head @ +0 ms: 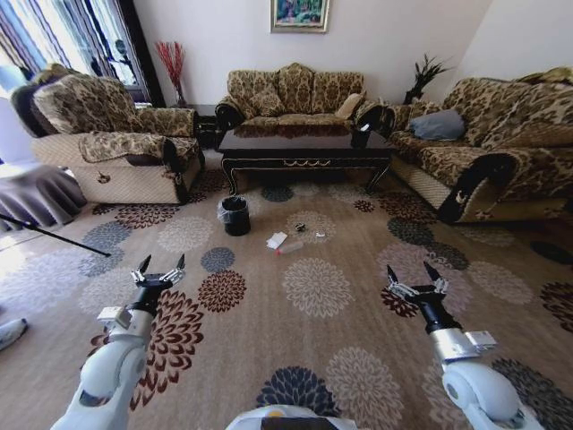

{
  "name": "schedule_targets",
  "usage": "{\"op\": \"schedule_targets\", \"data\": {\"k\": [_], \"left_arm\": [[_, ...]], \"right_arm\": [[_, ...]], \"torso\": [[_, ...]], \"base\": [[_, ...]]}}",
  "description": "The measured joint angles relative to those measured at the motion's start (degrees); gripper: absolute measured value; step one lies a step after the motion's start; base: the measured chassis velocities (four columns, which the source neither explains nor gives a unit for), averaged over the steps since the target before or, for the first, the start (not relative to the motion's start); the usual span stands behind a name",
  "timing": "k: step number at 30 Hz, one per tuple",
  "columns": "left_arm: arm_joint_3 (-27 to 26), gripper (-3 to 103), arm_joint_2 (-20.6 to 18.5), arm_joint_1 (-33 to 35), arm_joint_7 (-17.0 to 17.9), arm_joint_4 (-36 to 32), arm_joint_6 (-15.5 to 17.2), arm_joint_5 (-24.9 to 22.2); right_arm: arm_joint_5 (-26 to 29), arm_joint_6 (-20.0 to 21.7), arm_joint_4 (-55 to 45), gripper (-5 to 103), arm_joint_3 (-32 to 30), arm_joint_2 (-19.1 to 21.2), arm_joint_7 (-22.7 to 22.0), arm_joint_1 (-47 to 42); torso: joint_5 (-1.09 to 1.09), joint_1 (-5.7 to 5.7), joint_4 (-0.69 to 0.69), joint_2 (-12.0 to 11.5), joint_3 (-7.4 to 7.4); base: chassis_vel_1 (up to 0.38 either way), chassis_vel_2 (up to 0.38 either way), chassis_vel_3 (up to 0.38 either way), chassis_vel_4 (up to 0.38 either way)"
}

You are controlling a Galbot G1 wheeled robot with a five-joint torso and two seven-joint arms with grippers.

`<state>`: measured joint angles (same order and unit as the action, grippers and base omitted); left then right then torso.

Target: Move to the front of the table and pick up the trash from the floor, then place it into the trash bin.

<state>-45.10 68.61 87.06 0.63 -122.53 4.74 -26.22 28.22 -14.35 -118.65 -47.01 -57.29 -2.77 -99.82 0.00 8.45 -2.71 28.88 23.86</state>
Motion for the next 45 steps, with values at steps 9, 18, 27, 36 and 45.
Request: {"op": "schedule_targets", "data": {"k": [9,18,27,36,45], "left_arm": [[0.04,100,-0.01,-0.08,0.00,0.44,-0.01,0.11],[-0.02,100,0.16,-0.16,0.03,0.67,0.00,0.18],[0.25,100,0.48,-0.06,0.03,0.68,0.01,0.48],[0.24,100,0.58,0.28,0.03,0.32,0.02,0.59],[0.07,100,0.70,0.59,0.02,-0.06,0.00,0.63]], "right_arm": [[-0.28,-0.28,0.86,100,0.29,-0.14,0.11,0.18],[-0.35,-0.46,1.31,100,0.45,-0.33,0.22,0.41],[-0.45,-0.70,1.78,100,0.47,-0.46,0.30,0.53],[-0.63,-0.81,1.77,100,0.45,-0.81,0.38,0.42],[-0.71,-1.04,1.75,100,0.29,-0.96,0.42,0.36]], "torso": [[0.00,-0.74,0.00,-1.93,-1.20],[0.00,-1.47,0.00,-4.01,-2.54],[0.00,-2.22,0.00,-6.23,-4.02],[0.00,-2.87,0.00,-8.10,-5.25],[0.00,-3.46,0.00,-10.02,-6.58]], "base": [[0.000,0.000,0.000,0.000],[0.000,0.000,0.000,0.000],[0.000,0.000,0.000,0.000],[0.000,0.000,0.000,0.000],[0.000,0.000,0.000,0.000]]}}
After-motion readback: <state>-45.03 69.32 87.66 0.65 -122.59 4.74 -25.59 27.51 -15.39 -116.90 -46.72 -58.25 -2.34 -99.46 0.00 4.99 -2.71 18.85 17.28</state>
